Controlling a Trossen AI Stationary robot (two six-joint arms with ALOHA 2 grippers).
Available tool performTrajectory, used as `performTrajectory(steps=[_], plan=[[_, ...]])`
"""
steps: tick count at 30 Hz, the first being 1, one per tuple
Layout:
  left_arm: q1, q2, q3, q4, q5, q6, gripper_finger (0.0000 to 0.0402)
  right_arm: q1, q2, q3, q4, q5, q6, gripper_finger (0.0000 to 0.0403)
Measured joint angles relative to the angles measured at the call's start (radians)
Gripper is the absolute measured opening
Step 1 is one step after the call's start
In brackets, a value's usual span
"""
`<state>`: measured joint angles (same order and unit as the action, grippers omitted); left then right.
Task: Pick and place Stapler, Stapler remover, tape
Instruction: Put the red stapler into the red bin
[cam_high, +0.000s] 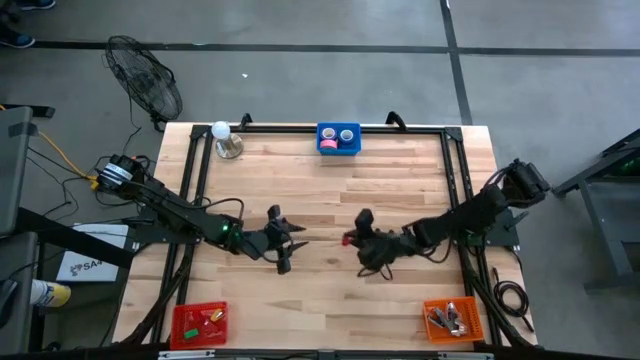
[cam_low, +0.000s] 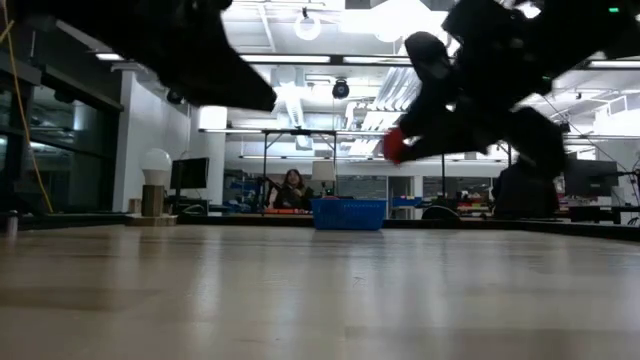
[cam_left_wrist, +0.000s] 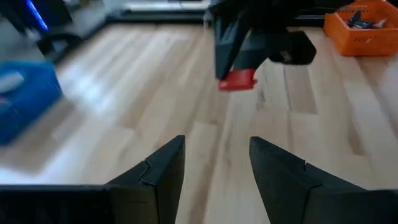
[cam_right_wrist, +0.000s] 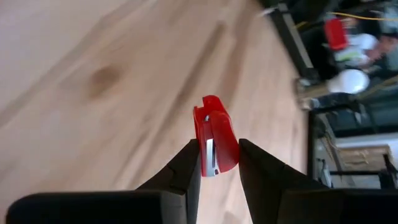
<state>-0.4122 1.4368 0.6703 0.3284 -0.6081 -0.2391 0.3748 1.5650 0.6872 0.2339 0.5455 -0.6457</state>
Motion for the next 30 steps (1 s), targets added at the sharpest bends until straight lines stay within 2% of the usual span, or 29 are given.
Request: performTrajectory(steps=[5,13,17,23,30], plan=[[0.000,0.000,0.028,0.023,-0.039,0.170,0.0177,-0.074,0.000,0.000,0.142,-0.015,-0.007,0.0087],[0.020,0.005,0.076,0.021,-0.127,0.430,0.0177,-0.187,-0.001,0.001,0.337,-0.186,-0.003,0.0087],[0.073,0.005,0.087,0.022,-0.083,0.454,0.0177,-0.225,-0.001,0.001,0.407,-0.279,0.033,0.0087],[0.127,0.005,0.086,0.033,0.001,0.473,0.0177,-0.262,-0.002,0.001,0.446,-0.323,0.066,0.0087],[0.132,0.005,0.086,0.064,0.015,0.517,0.0177,-0.323,-0.002,0.001,0.464,-0.429,0.163,0.0087]])
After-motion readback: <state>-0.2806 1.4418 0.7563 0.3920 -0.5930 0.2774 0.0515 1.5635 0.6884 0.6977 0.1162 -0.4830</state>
